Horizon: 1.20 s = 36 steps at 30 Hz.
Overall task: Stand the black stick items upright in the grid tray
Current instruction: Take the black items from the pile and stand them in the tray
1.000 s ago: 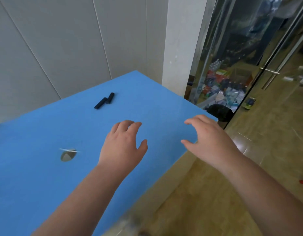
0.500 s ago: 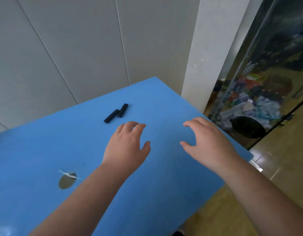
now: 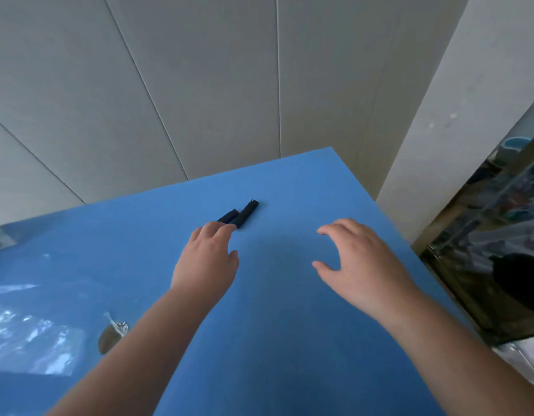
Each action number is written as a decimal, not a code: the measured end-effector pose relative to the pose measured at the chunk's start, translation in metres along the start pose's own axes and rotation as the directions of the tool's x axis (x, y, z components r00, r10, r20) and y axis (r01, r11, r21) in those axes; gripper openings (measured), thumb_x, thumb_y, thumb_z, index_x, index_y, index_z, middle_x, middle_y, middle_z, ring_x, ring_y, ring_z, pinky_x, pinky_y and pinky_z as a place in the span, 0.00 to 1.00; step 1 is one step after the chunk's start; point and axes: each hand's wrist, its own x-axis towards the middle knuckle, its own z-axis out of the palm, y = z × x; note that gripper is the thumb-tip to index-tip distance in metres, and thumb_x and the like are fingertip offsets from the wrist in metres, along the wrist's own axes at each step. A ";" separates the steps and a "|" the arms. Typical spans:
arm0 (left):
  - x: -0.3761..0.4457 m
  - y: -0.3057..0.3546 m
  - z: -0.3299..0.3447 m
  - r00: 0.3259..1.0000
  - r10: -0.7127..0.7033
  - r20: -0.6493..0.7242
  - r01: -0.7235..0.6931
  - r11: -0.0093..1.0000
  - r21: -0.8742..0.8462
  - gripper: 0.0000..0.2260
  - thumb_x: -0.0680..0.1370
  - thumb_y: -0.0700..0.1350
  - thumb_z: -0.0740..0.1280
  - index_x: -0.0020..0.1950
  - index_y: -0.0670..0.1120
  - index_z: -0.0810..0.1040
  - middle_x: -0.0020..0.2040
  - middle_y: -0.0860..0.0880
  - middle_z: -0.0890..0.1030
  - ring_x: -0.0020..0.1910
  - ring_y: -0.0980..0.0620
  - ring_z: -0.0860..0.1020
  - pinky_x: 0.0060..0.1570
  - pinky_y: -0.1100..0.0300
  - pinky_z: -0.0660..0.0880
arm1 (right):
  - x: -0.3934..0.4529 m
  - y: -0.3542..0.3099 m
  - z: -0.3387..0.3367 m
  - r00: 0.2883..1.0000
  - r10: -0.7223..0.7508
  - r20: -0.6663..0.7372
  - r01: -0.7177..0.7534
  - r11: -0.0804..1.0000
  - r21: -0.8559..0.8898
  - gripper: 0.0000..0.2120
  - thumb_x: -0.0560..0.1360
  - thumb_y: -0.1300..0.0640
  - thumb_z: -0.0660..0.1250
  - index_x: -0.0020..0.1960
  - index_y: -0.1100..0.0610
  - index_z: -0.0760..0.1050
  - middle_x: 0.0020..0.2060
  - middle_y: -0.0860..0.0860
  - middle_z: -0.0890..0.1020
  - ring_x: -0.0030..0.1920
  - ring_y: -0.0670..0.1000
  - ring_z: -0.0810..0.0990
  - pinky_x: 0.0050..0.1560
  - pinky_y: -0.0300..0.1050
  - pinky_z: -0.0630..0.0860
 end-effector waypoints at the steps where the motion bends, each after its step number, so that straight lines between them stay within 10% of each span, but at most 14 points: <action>1: 0.008 -0.002 0.005 1.000 -0.024 0.005 0.024 1.000 -0.001 0.21 0.80 0.46 0.64 0.73 0.49 0.69 0.69 0.52 0.70 0.69 0.48 0.66 0.63 0.53 0.70 | 0.005 0.002 0.003 1.000 -0.014 0.004 0.014 1.000 0.007 0.24 0.74 0.45 0.71 0.68 0.49 0.72 0.61 0.45 0.75 0.62 0.51 0.74 0.63 0.47 0.71; 8: 0.058 -0.015 0.024 0.987 -0.152 0.055 0.154 0.988 -0.033 0.18 0.79 0.43 0.63 0.70 0.49 0.73 0.69 0.51 0.72 0.67 0.46 0.69 0.62 0.50 0.71 | 0.029 0.010 0.022 0.995 -0.075 0.060 0.072 0.996 0.045 0.23 0.75 0.45 0.70 0.68 0.48 0.72 0.61 0.44 0.74 0.63 0.49 0.73 0.63 0.45 0.71; 17: 0.070 -0.019 0.011 0.946 -0.286 0.155 0.244 0.939 0.242 0.06 0.76 0.36 0.59 0.42 0.46 0.68 0.45 0.49 0.71 0.41 0.46 0.71 0.34 0.55 0.67 | 0.054 0.003 0.040 0.984 -0.111 0.136 0.102 0.992 0.074 0.22 0.77 0.43 0.66 0.69 0.47 0.71 0.61 0.43 0.73 0.64 0.48 0.71 0.61 0.43 0.71; 28: 0.018 -0.028 -0.003 0.877 -0.451 0.168 0.465 0.703 -0.538 0.06 0.74 0.43 0.66 0.43 0.54 0.79 0.40 0.49 0.83 0.35 0.45 0.79 0.34 0.57 0.72 | 0.130 -0.074 0.082 0.945 -0.212 0.248 0.210 0.977 0.035 0.22 0.81 0.49 0.61 0.73 0.54 0.64 0.63 0.56 0.71 0.64 0.60 0.70 0.59 0.54 0.72; 36: 0.001 -0.025 -0.005 0.858 -0.476 0.190 0.474 0.594 -0.651 0.12 0.73 0.46 0.68 0.45 0.65 0.78 0.41 0.59 0.84 0.41 0.55 0.84 0.42 0.55 0.78 | 0.145 -0.082 0.105 0.948 -0.150 0.280 0.154 0.988 0.009 0.16 0.81 0.45 0.61 0.61 0.55 0.73 0.59 0.57 0.69 0.59 0.59 0.70 0.54 0.50 0.71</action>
